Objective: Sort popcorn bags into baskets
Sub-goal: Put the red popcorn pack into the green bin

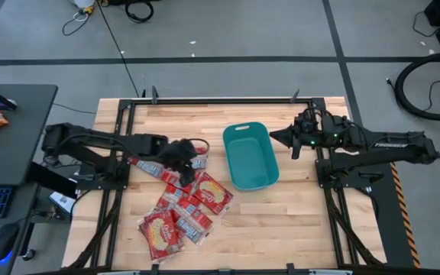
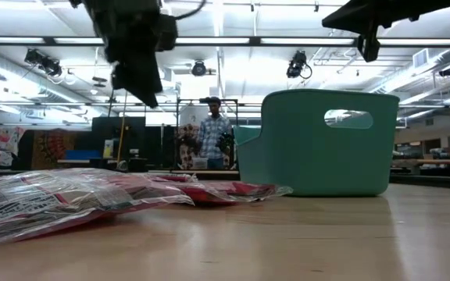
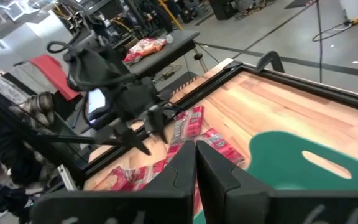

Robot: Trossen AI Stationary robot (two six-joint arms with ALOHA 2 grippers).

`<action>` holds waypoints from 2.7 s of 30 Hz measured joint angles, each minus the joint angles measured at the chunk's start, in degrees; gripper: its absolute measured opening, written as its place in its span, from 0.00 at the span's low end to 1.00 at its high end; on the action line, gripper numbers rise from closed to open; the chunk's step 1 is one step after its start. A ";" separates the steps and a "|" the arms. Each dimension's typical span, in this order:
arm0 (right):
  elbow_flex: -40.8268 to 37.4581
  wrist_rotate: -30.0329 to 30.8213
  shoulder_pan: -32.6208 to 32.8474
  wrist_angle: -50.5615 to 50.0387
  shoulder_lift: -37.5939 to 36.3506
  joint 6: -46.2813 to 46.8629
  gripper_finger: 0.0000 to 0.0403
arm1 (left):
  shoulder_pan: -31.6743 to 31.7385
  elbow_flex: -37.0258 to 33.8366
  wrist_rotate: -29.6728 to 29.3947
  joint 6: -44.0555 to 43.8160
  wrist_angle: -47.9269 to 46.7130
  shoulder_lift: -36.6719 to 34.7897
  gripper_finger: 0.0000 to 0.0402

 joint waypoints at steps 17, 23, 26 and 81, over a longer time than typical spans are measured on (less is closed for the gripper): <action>0.00 2.08 2.79 1.17 1.04 0.22 0.04 | -1.28 1.49 -10.99 24.74 2.58 15.51 0.57; 0.00 2.38 2.79 1.11 1.11 0.23 0.04 | -2.08 1.47 -14.80 25.15 3.17 19.04 0.57; 0.00 2.47 2.79 1.13 1.11 0.24 0.04 | -2.53 1.47 -17.78 25.49 3.34 21.09 0.57; -0.04 1.84 2.87 3.71 1.11 0.68 0.04 | -1.43 -0.64 -6.15 8.36 2.88 8.97 0.02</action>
